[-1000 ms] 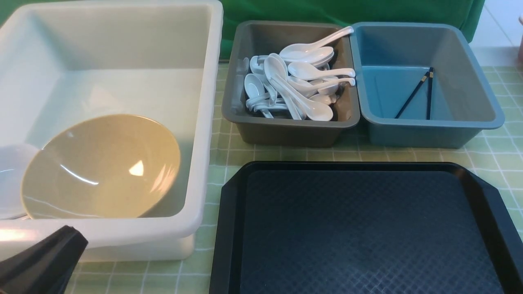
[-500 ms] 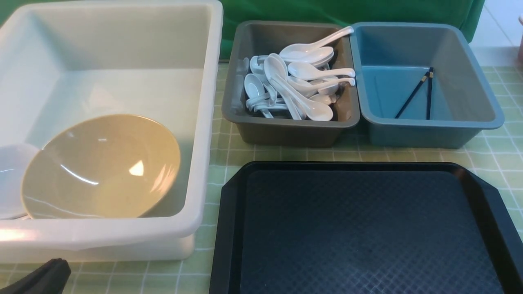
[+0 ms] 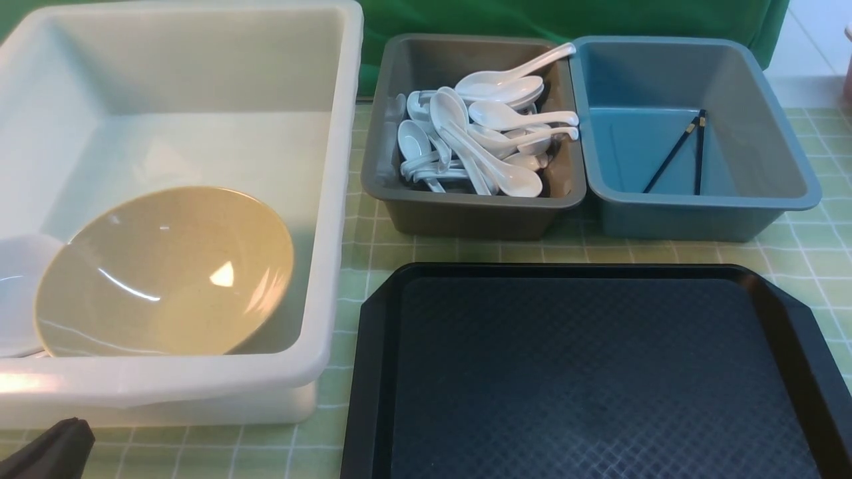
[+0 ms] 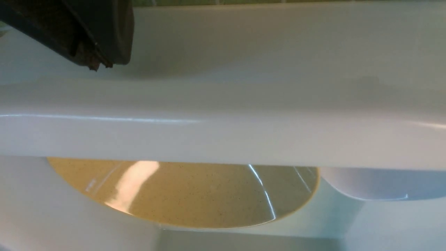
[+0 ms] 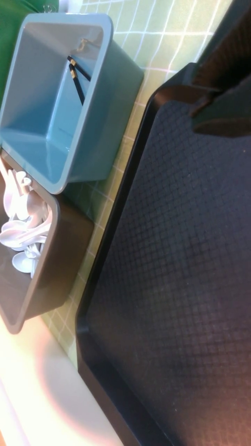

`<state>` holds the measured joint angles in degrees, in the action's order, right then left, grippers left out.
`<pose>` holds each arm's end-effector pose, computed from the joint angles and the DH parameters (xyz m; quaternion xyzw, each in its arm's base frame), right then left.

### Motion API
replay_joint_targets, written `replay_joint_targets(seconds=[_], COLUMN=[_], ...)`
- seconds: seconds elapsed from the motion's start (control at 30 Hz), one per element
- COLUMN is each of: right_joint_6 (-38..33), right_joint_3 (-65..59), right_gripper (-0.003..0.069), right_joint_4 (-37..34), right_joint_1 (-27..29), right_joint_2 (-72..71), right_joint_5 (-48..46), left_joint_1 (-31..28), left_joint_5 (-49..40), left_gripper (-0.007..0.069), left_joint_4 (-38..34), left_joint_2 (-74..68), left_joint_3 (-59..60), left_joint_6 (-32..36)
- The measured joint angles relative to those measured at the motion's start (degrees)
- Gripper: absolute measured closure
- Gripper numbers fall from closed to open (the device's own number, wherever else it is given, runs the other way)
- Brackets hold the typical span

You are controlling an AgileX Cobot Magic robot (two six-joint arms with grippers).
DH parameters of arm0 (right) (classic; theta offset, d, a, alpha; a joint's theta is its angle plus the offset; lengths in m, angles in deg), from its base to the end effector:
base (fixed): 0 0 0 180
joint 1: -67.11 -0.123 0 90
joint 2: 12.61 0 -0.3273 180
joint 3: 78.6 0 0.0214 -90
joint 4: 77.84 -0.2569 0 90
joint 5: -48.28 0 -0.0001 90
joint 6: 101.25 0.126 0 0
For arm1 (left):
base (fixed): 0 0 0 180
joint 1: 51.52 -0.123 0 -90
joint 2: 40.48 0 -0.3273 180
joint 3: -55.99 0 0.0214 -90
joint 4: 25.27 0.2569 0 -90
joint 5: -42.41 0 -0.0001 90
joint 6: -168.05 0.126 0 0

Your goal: On green table put chopsticks spoon bowls plates into blue grey white boxes.

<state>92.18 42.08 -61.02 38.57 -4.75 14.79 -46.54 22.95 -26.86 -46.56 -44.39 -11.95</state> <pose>0.0333 -0.0048 0.2664 -0.1421 0.7493 0.0954 0.6397 0.0504 -0.0056 0.1652 0.0269 0.7937 -0.0380 0.6065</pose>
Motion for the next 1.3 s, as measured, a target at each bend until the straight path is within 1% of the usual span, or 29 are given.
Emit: replay_joint_targets(seconds=[0.23,0.3,0.37,0.4,0.5,0.63,0.77,0.83,0.9,0.97,1.1,1.2,1.3], right_joint_6=[0.00,0.00,0.00,0.00,0.00,0.00,0.00,0.00,0.00,-0.87,-2.06,-3.93,-7.21], right_joint_3=[-0.07,-0.07,-0.07,-0.07,-0.07,-0.07,-0.45,-0.84,-2.32,-3.96,-7.25,-11.23,-14.11], right_gripper=[0.0526,0.0526,0.0523,0.0522,0.0517,0.0515,0.0511,0.0510,0.0508,0.0507,0.0505,0.0503,0.0499], right_joint_4=[0.00,-0.06,-0.06,-0.06,-0.06,-0.06,-0.06,-0.32,-2.65,-4.62,-5.59,-5.95,-5.98], right_joint_1=[0.00,0.86,4.67,5.16,15.01,22.29,27.88,28.64,30.29,30.67,30.79,30.79,30.73], right_joint_2=[-0.06,-0.28,-0.45,-0.45,-0.45,-0.45,-0.45,-0.45,-0.63,-1.50,-1.75,-1.75,-1.75], right_joint_5=[0.00,0.00,0.00,0.00,0.00,0.00,0.15,0.15,0.48,1.54,3.59,4.91,7.96], left_joint_1=[0.00,0.00,0.00,0.00,0.00,0.00,0.00,0.00,0.00,0.00,0.00,0.00,0.00], left_joint_5=[-0.05,-0.05,-0.05,-0.05,-0.05,-0.10,-0.14,-0.14,-0.17,-0.21,-0.23,-0.35,-0.35], left_gripper=[0.0627,0.0627,0.0627,0.0627,0.0627,0.0627,0.0627,0.0627,0.0627,0.0627,0.0627,0.0627,0.0627], left_joint_4=[0.00,0.00,0.00,0.00,0.00,0.00,0.00,0.00,0.00,0.00,0.00,0.00,0.00], left_joint_2=[0.00,0.00,0.00,0.00,0.00,0.00,0.00,0.00,0.00,0.00,0.00,0.00,0.00], left_joint_3=[0.00,0.00,0.00,0.00,0.00,0.00,0.00,0.00,0.00,-0.02,-0.06,-0.06,-0.06], left_joint_6=[0.00,0.00,0.00,0.00,0.00,0.00,0.00,0.00,0.00,0.00,0.00,0.00,0.00])
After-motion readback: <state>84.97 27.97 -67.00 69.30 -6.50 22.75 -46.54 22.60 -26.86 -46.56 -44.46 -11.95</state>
